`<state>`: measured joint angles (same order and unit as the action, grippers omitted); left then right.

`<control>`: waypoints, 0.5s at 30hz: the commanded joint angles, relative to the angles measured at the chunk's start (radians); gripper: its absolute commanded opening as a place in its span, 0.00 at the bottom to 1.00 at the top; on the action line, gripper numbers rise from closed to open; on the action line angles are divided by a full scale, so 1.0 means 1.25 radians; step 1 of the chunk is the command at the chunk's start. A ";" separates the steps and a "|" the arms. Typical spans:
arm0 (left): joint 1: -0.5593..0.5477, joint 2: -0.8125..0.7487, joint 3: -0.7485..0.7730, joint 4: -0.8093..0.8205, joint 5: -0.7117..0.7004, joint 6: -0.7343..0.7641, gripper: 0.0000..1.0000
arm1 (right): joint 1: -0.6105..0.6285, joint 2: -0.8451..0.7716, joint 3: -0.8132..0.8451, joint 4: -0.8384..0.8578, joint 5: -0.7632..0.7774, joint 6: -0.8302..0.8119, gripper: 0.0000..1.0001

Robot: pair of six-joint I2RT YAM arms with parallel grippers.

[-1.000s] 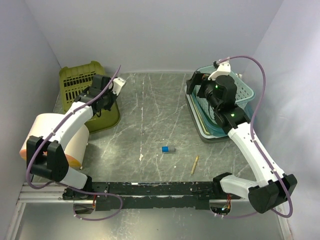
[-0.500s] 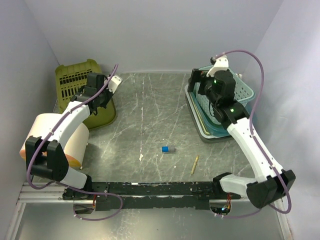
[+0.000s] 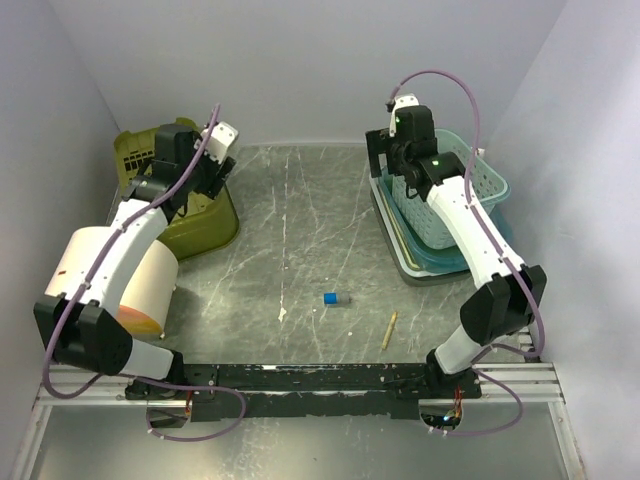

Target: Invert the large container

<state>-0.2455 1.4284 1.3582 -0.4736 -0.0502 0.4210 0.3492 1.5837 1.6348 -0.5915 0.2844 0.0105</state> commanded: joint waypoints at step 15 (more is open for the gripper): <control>-0.081 0.081 0.109 0.030 0.162 -0.435 0.99 | -0.065 0.029 -0.031 -0.054 -0.070 -0.022 0.66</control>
<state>-0.2844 1.4906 1.5543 -0.5045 0.0845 0.0498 0.2695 1.6424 1.6188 -0.6632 0.2123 -0.0093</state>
